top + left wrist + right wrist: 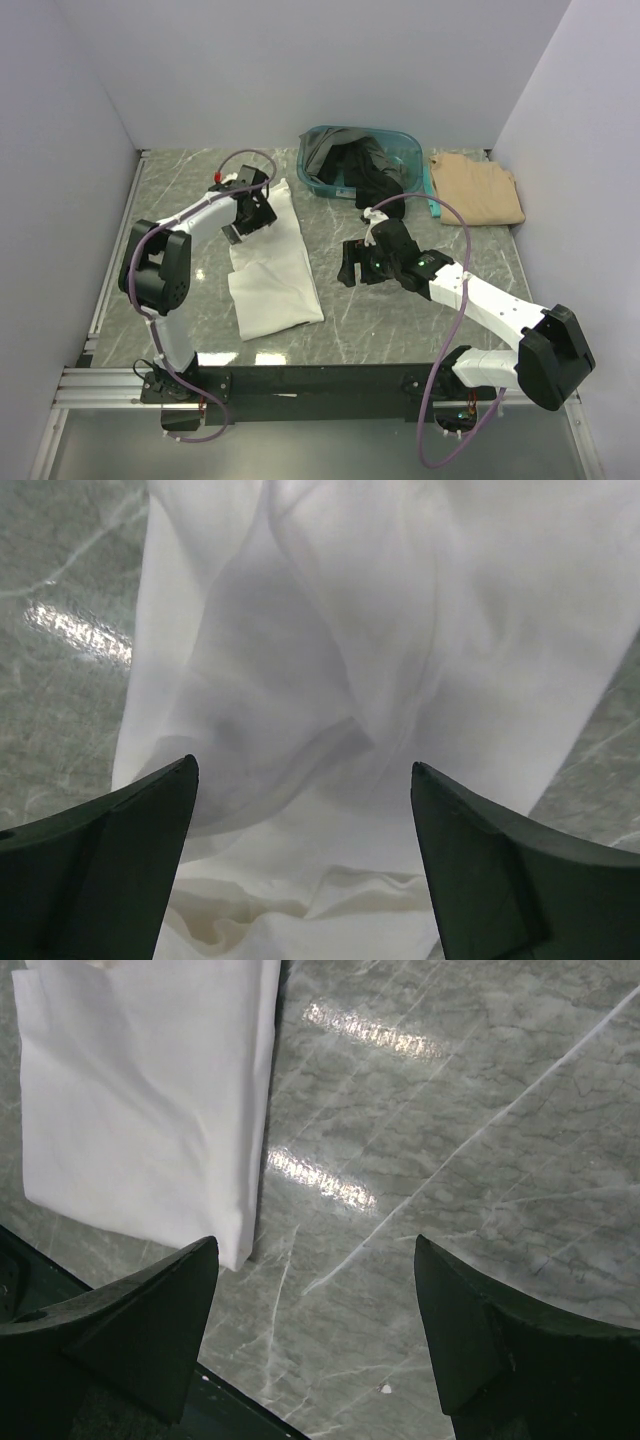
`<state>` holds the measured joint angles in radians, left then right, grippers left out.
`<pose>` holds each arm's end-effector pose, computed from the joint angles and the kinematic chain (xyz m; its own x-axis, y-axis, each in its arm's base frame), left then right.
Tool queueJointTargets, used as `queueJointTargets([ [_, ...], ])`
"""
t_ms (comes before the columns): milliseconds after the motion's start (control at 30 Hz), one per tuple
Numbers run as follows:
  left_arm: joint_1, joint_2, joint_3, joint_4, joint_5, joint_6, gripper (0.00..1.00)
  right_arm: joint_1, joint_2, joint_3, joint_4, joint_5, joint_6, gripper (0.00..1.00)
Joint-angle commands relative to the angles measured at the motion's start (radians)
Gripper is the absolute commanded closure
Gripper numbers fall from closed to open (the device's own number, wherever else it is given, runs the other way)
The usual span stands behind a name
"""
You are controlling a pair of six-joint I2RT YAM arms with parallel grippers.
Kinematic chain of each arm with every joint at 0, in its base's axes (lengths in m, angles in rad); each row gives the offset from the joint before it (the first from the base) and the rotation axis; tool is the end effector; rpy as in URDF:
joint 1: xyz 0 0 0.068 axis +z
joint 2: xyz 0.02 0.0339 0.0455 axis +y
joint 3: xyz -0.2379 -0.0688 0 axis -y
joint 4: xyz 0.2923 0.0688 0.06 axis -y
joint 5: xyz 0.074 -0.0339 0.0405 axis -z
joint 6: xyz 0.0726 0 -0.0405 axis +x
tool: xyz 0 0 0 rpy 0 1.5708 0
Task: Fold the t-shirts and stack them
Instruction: Fold the tshirt
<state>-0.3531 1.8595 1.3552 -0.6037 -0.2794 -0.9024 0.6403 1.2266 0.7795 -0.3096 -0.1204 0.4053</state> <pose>0.4168 -0.1323 0.1242 -0.6905 -0.5495 -0.4703 -0.5245 0.8282 -0.1975 0.2638 0.2074 0.1649 -0.7674 -0.0836 -0.6357 -0.3923 0.8454 0.3625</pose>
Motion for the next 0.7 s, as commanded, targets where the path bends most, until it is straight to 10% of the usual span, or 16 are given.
queueJointTargets([
  [0,-0.001,-0.01,-0.04,0.074,0.048,0.013,0.07,-0.008,0.001,0.012,0.015,0.002,-0.011,0.15],
  [667,-0.015,-0.075,0.002,0.032,-0.024,0.026,0.07,-0.01,-0.01,0.024,0.006,0.014,-0.008,0.15],
])
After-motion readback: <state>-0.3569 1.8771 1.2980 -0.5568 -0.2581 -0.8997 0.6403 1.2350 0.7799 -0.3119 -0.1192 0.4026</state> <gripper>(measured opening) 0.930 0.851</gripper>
